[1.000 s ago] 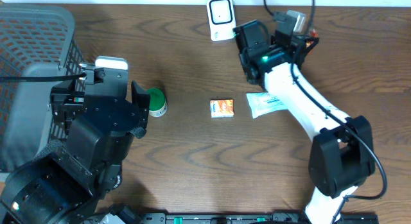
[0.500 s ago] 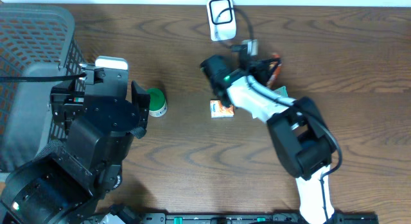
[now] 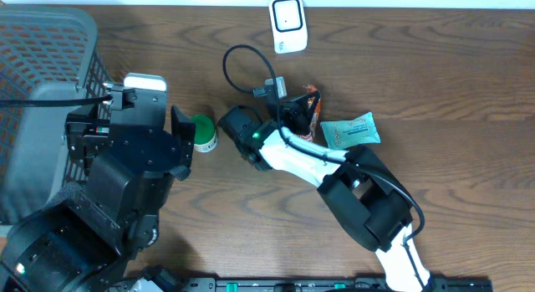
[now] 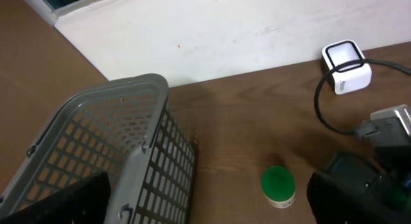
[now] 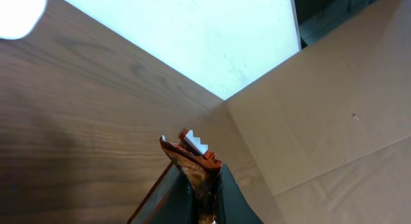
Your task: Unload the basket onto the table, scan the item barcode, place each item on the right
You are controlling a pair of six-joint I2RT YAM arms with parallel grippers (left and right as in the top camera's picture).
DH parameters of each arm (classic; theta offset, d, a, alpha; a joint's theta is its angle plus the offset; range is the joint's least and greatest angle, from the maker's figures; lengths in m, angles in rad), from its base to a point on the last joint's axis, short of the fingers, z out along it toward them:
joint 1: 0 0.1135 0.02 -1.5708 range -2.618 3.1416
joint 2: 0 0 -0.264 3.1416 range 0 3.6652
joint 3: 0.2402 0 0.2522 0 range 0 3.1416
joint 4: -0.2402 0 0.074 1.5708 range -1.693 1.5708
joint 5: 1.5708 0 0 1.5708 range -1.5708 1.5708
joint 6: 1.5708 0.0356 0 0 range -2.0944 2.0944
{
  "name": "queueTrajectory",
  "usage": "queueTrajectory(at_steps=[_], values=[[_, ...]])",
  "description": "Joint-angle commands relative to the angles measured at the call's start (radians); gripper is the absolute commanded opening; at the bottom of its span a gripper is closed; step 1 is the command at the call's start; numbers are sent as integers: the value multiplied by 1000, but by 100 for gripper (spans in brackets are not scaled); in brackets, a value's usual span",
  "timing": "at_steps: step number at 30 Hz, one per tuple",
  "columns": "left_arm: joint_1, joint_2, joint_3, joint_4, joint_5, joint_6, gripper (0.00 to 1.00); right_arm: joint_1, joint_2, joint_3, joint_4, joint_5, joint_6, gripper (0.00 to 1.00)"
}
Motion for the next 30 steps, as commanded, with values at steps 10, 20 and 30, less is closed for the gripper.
queueTrajectory(at_steps=[10, 20, 30], values=[[3, 0, 6, -3, -19, 5, 98, 111, 11, -66, -2, -69, 39, 2], [3, 0, 6, -3, -19, 5, 98, 207, 10, -87, -11, -146, 39, 30], [3, 0, 6, -3, -19, 5, 98, 141, -73, -78, -177, -685, 41, 97]])
